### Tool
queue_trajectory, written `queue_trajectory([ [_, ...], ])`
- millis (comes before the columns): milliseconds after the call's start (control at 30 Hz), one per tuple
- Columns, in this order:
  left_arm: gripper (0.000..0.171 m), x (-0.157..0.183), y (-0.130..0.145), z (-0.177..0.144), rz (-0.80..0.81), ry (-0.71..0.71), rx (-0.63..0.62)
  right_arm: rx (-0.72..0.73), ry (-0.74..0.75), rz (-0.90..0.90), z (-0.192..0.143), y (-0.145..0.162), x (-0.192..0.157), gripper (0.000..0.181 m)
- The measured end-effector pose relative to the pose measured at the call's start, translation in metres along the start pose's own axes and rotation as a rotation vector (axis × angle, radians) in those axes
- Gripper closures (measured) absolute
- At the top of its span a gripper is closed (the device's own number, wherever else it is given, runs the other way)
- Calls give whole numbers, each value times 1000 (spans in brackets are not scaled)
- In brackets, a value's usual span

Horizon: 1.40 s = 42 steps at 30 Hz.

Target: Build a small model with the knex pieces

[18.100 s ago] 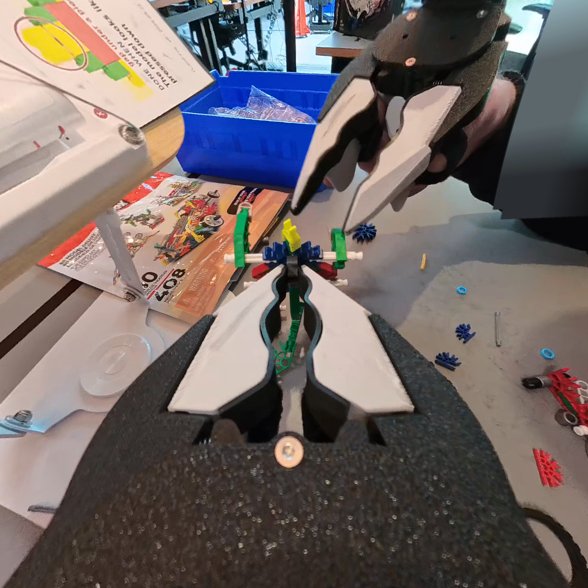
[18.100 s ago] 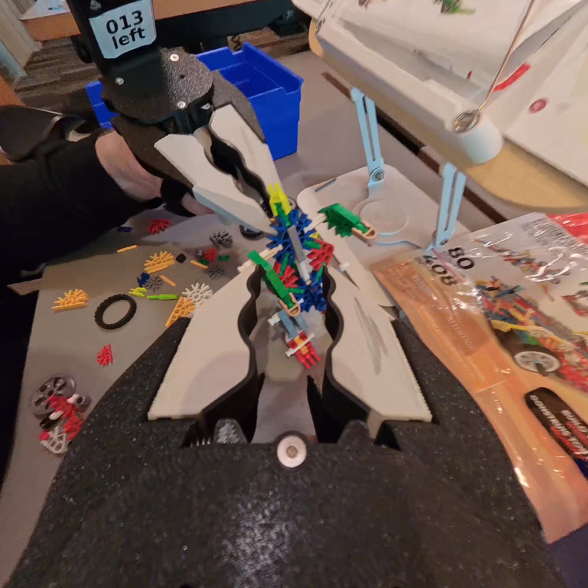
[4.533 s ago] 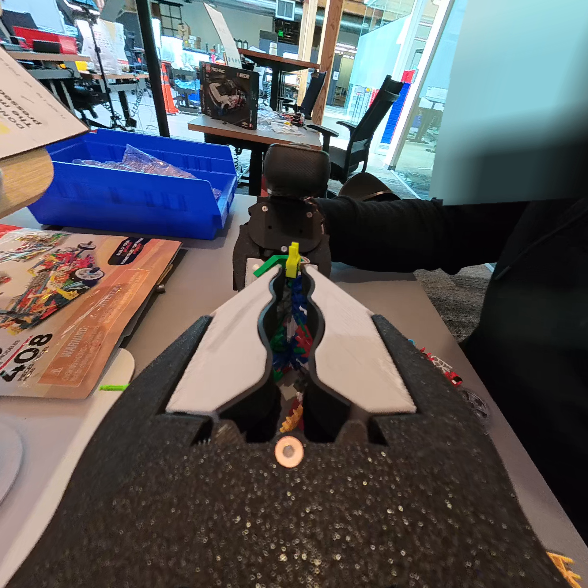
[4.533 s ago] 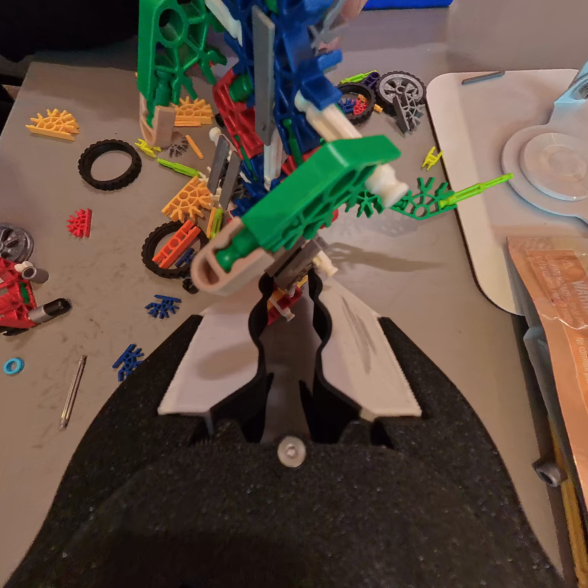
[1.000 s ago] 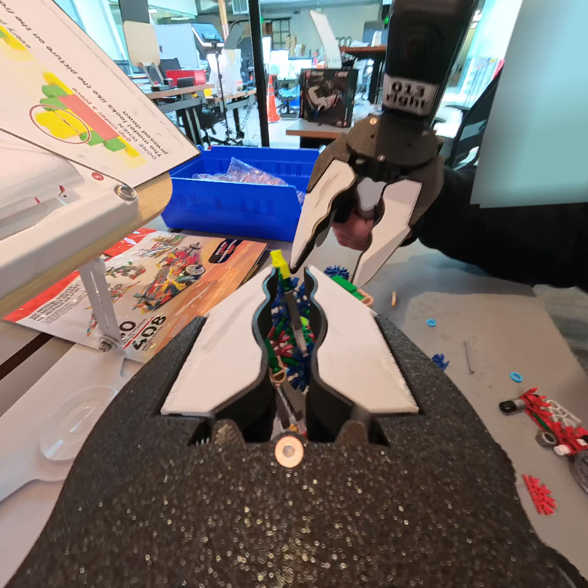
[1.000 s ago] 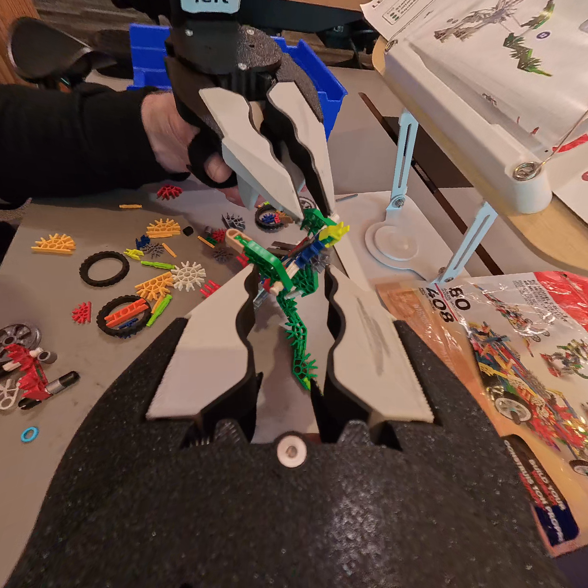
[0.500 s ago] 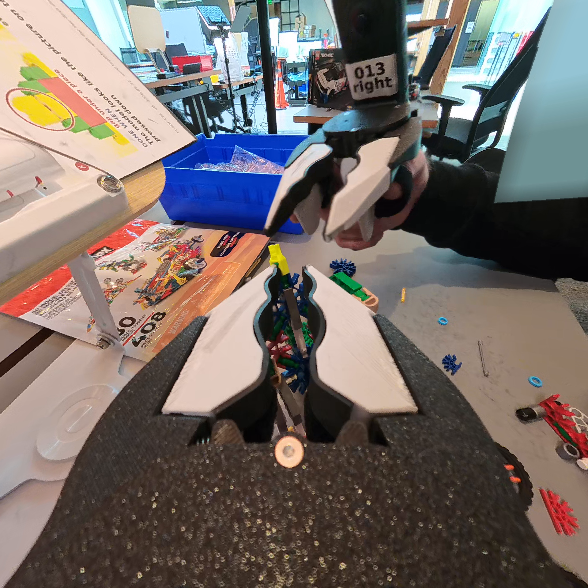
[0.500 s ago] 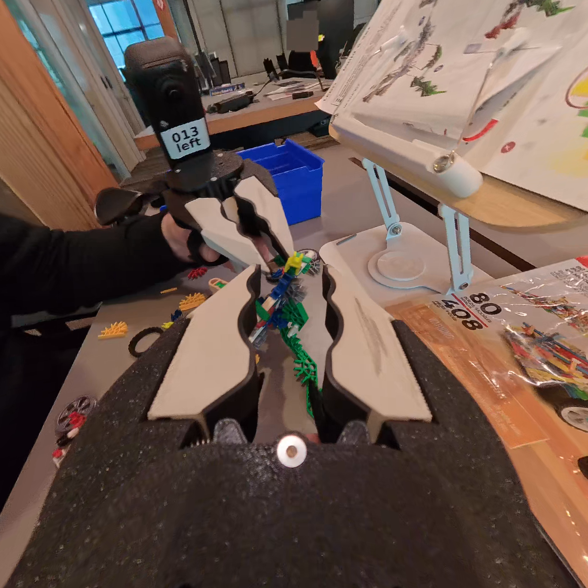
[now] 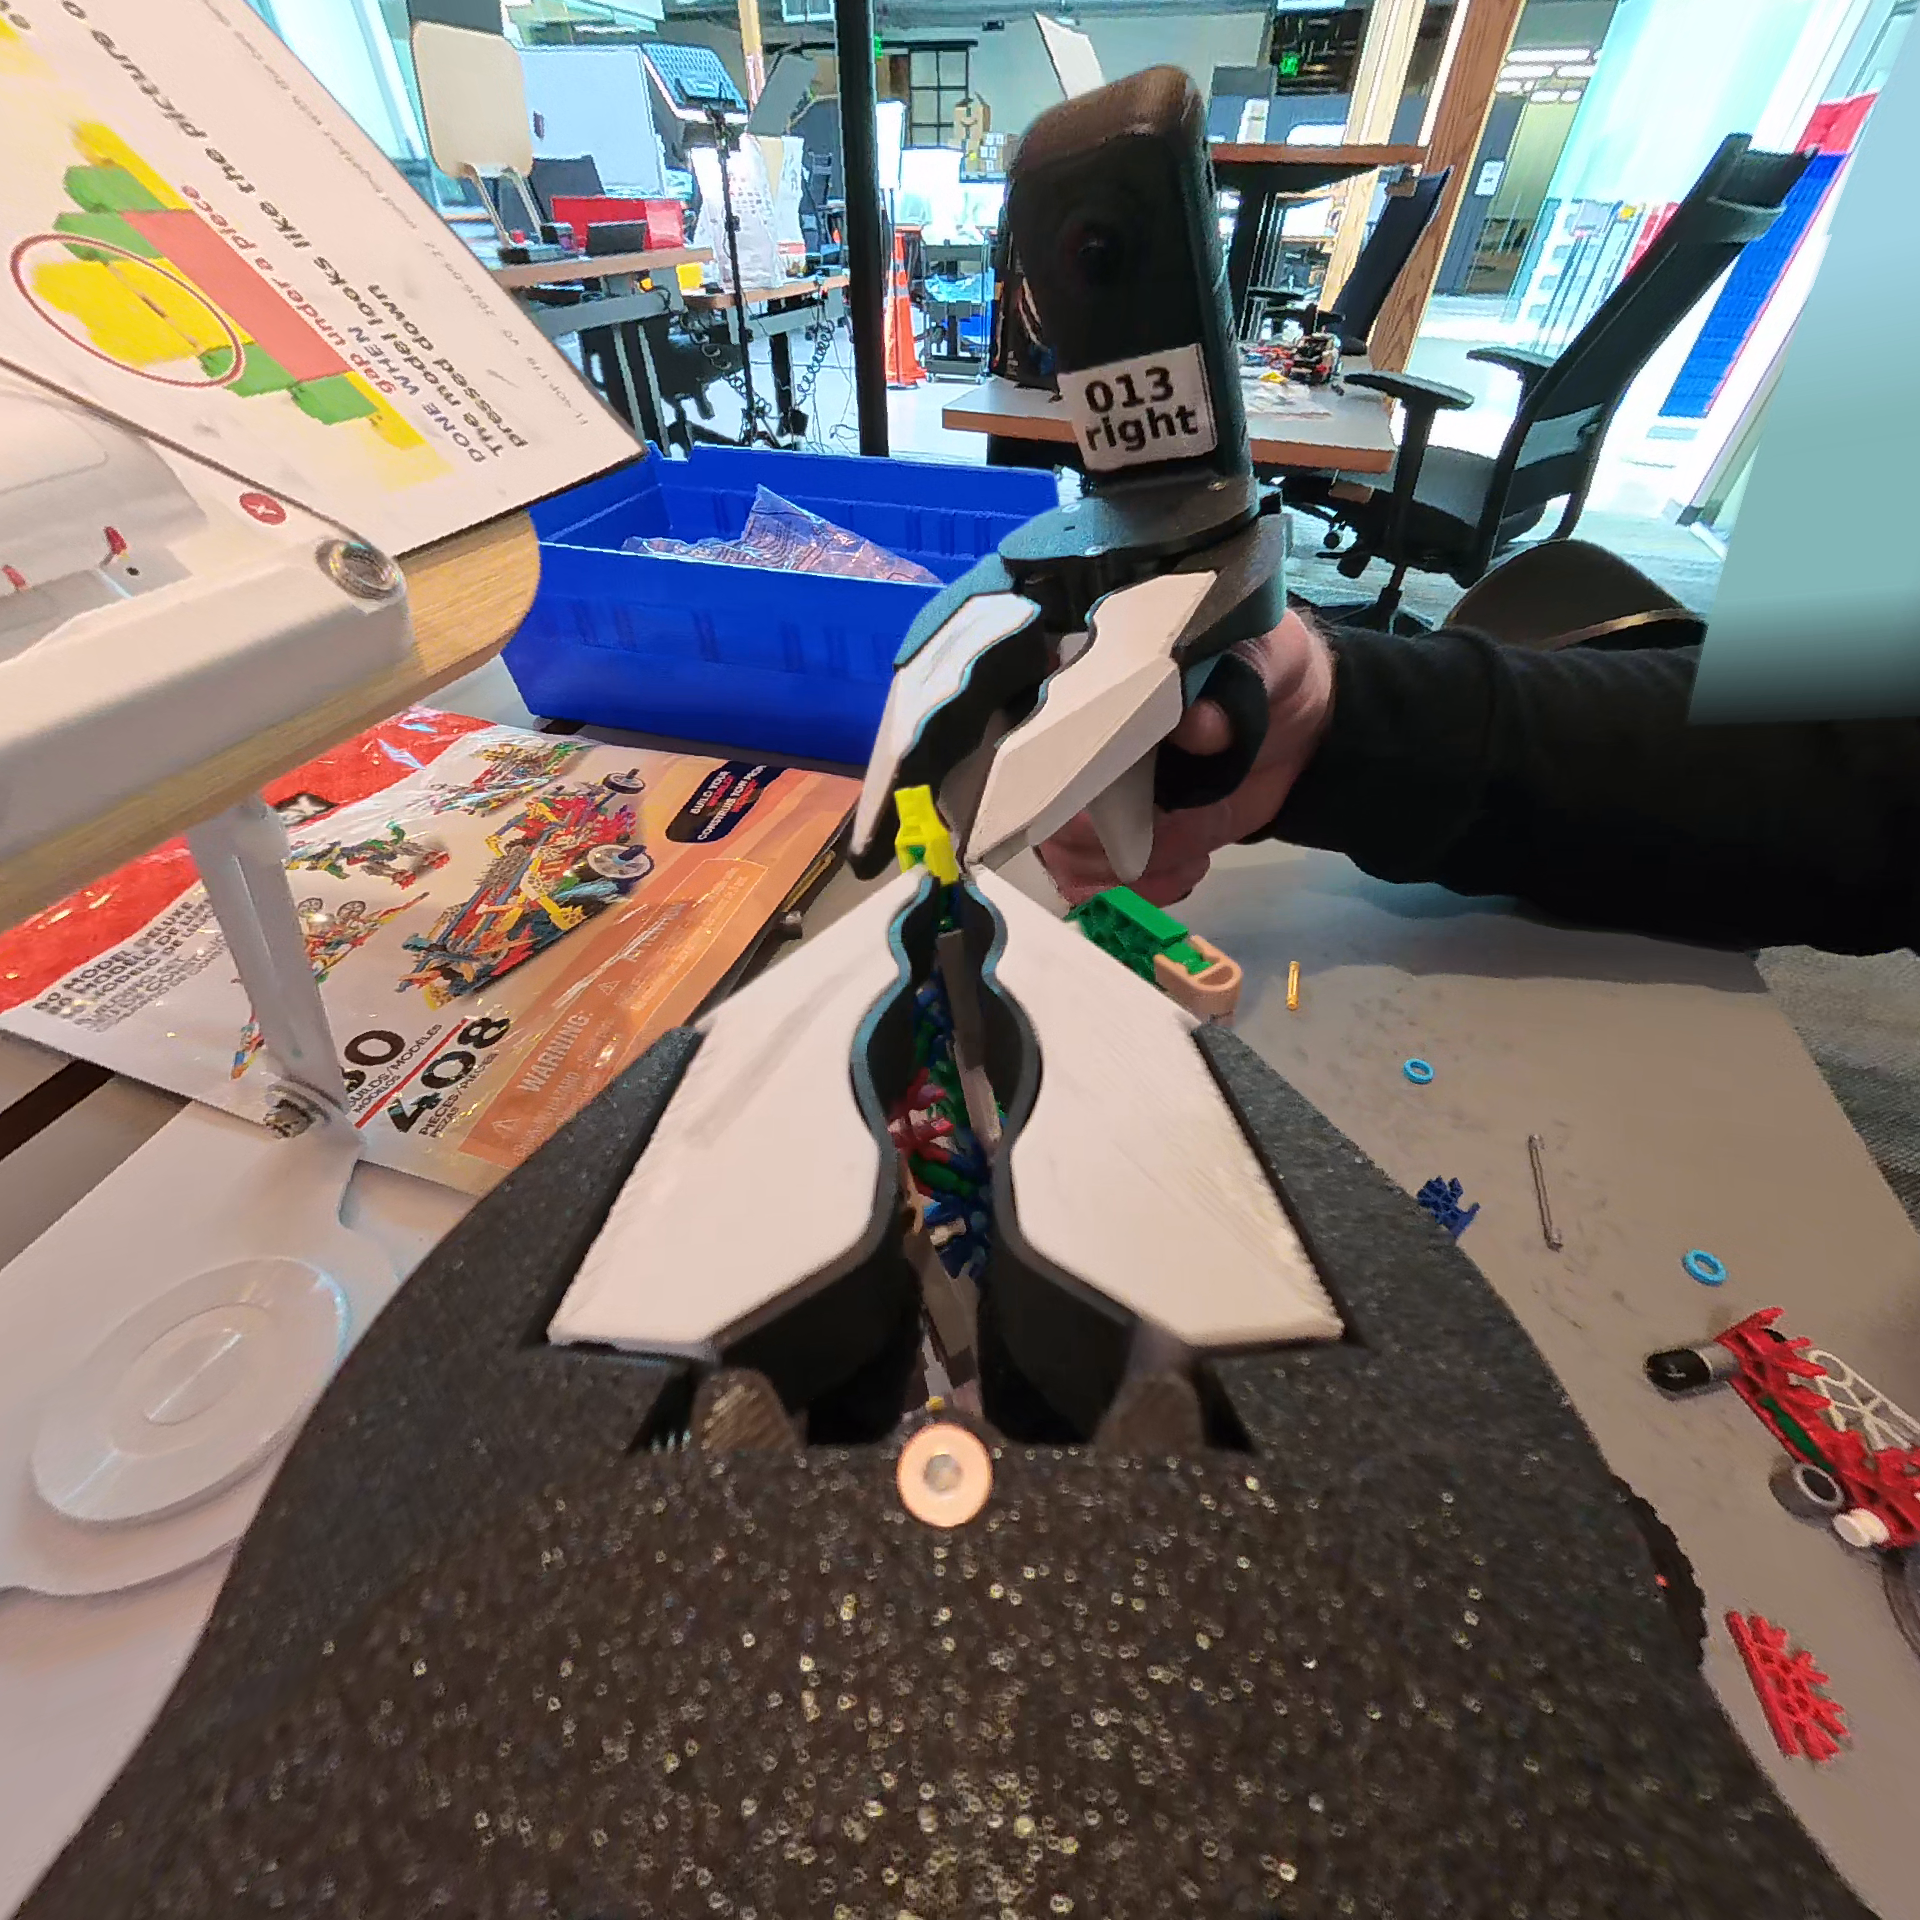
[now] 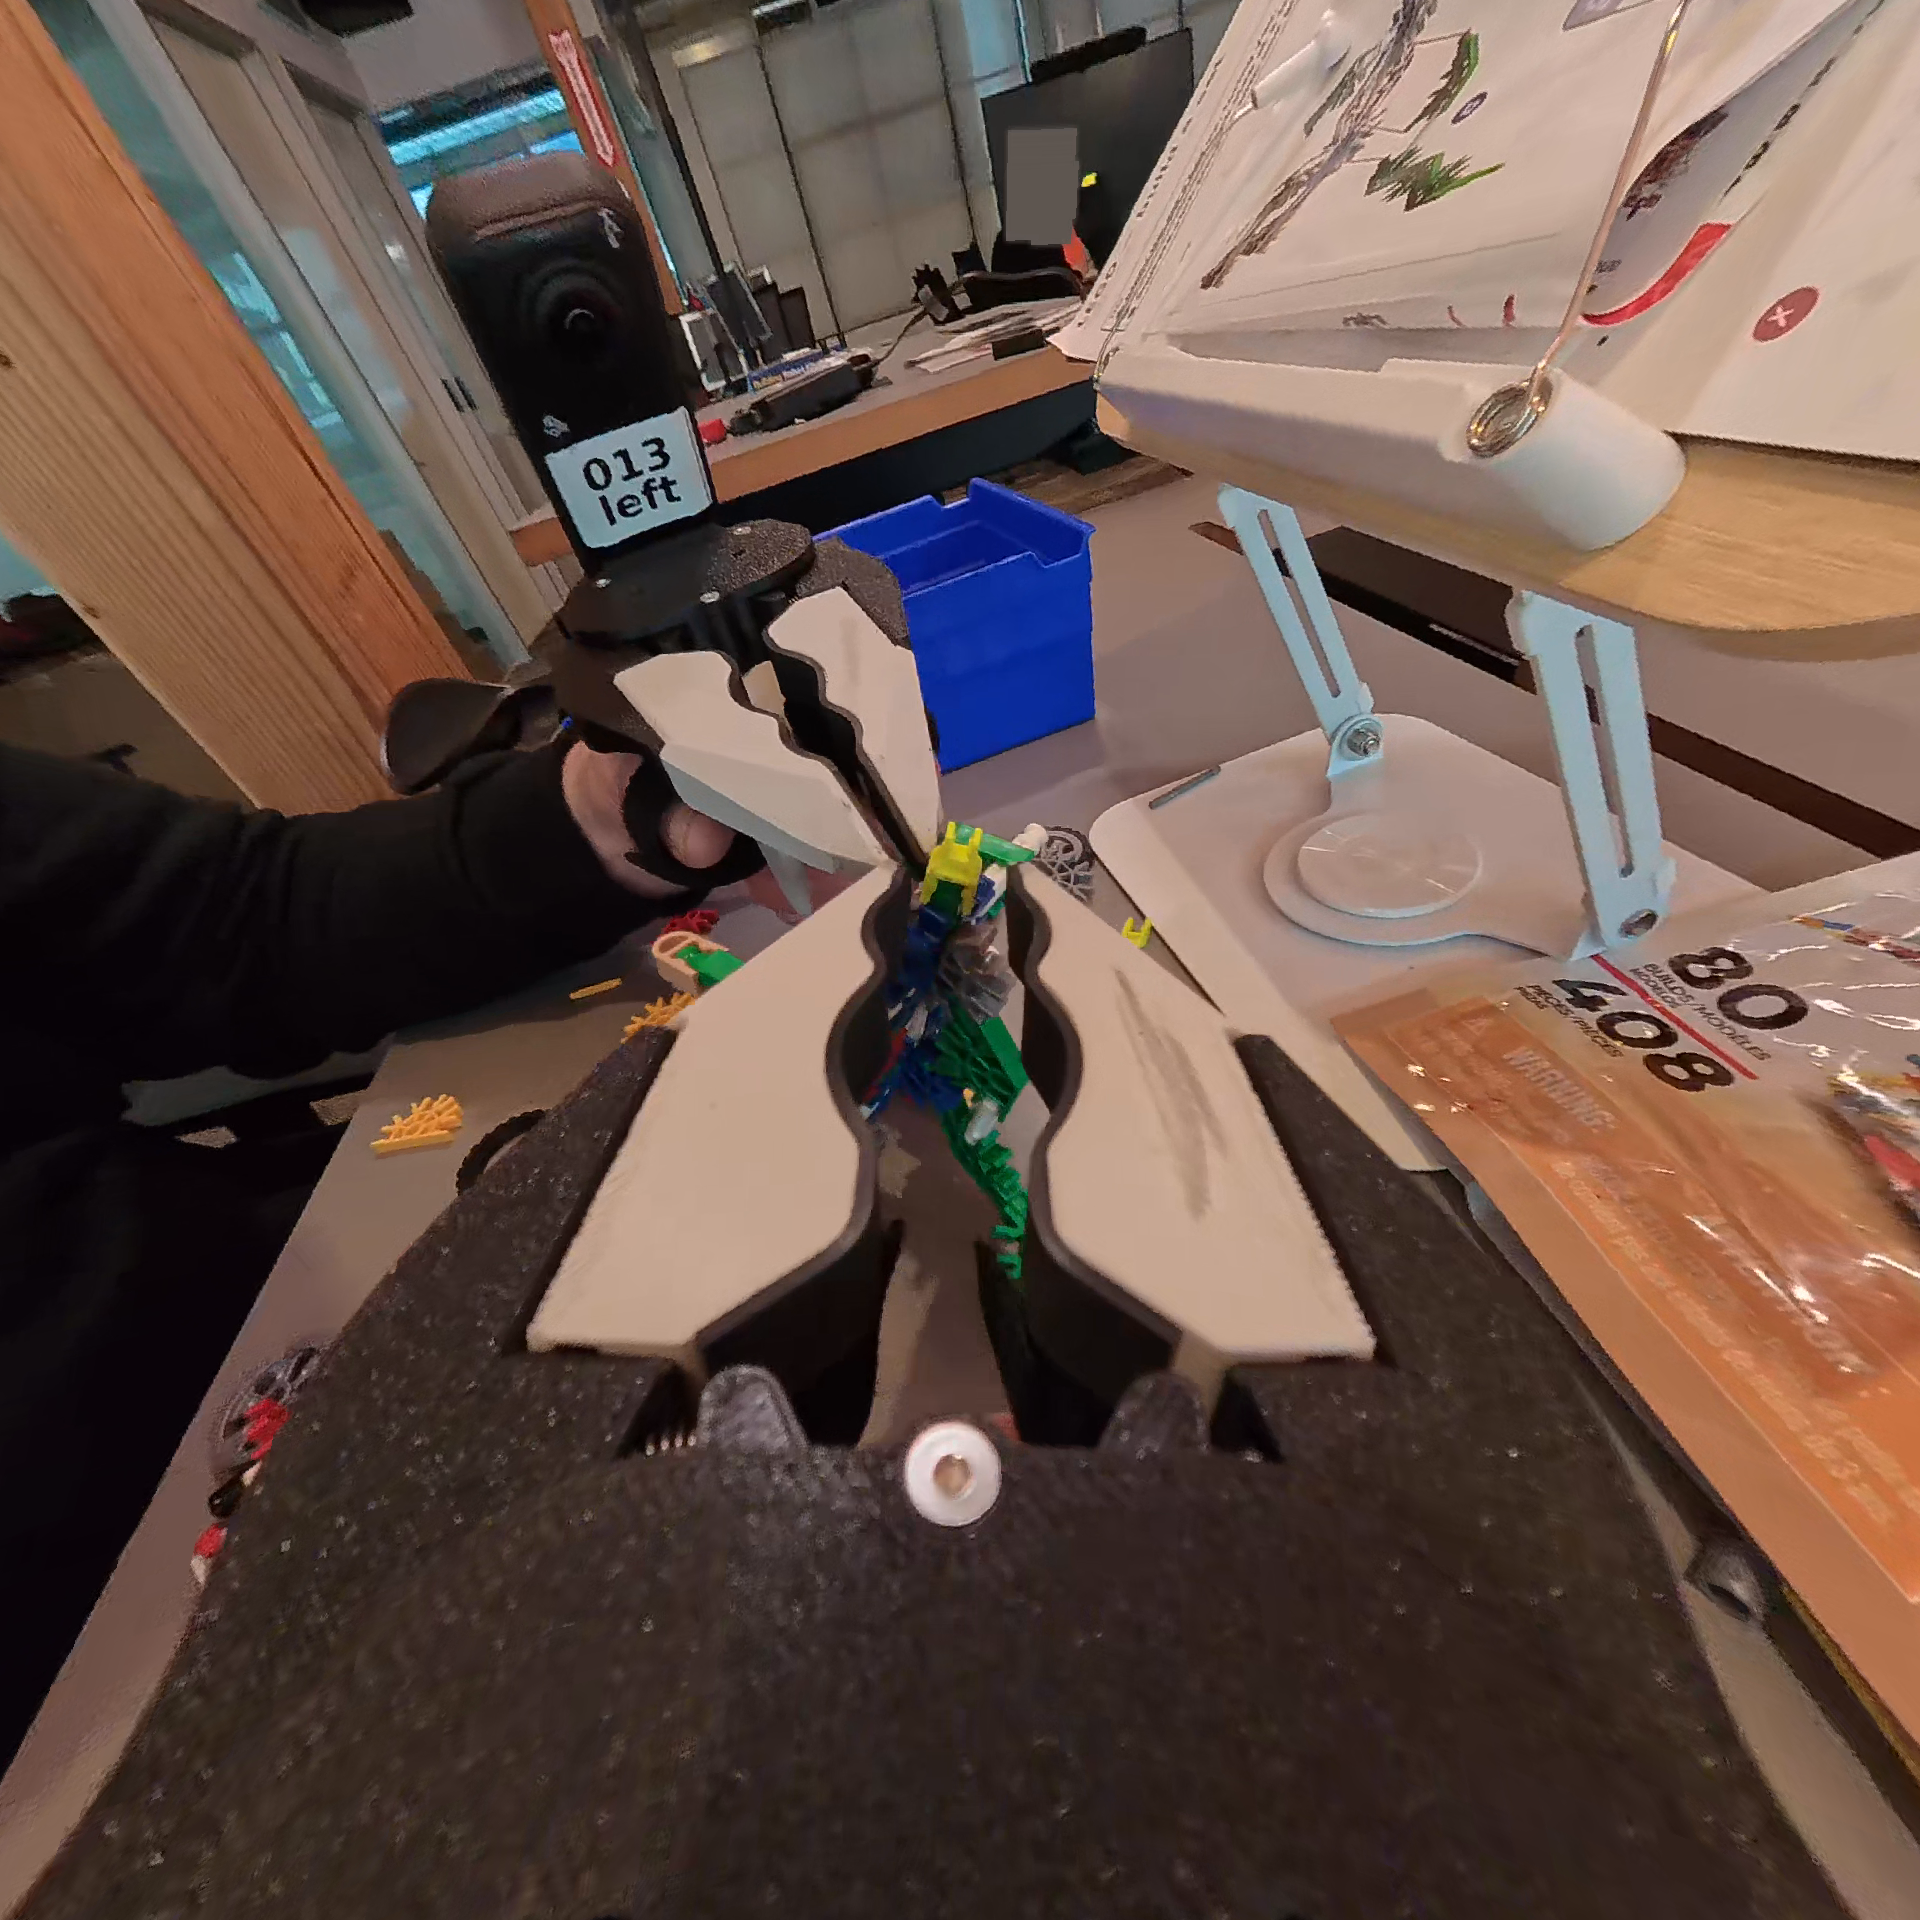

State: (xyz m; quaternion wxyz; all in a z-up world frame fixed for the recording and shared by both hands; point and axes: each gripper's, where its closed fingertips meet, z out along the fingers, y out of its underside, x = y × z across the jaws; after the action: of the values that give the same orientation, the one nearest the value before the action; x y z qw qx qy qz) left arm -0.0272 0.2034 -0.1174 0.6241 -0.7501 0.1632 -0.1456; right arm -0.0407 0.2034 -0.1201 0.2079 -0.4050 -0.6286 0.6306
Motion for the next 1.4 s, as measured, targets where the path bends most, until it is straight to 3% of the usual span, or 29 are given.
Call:
queue_trajectory([
  [367,169,-4,1,-1,-34,10,19,2,15,-14,2,0,0,171],
  [1000,139,-5,17,3,147,-61,-81,-109,194,-38,4,4,9,171],
  [1400,136,-9,19,12,193,-154,-100,-145,268,-36,0,5,17,171],
])
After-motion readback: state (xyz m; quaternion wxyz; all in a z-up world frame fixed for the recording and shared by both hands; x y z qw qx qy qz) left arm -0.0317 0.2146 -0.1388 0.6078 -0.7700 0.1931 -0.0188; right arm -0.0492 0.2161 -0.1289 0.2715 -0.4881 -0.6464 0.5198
